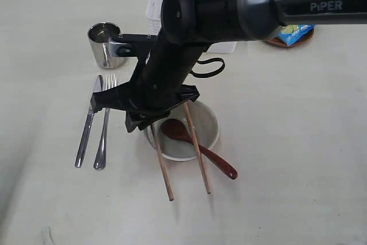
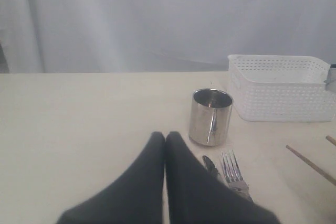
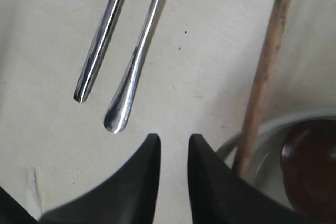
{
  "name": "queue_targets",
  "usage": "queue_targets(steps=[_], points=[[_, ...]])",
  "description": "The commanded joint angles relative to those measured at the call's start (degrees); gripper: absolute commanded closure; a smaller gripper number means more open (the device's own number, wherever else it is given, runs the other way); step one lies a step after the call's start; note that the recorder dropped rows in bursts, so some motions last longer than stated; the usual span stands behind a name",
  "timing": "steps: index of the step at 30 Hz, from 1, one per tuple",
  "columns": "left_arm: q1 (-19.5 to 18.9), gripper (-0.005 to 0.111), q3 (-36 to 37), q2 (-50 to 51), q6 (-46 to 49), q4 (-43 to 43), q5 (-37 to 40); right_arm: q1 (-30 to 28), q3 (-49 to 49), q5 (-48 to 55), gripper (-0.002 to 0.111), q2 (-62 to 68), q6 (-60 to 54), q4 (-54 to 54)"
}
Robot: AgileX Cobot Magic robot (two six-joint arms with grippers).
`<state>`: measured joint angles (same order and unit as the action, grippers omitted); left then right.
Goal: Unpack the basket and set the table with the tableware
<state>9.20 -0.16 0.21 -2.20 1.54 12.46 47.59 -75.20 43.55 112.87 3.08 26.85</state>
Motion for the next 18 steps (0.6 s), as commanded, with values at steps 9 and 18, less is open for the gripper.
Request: queue_targets(steps=[9,18], points=[[0.1,0.107,0.2,-0.2,0.0,0.3,-0.4,-0.1,-0.4,0.9,0.089,-2.1,0.3,-1.7],[0.1,0.107,0.2,-0.2,0.0,0.3,-0.4,-0.1,-0.4,4.0,0.089,-2.2,0.8,-4.3]])
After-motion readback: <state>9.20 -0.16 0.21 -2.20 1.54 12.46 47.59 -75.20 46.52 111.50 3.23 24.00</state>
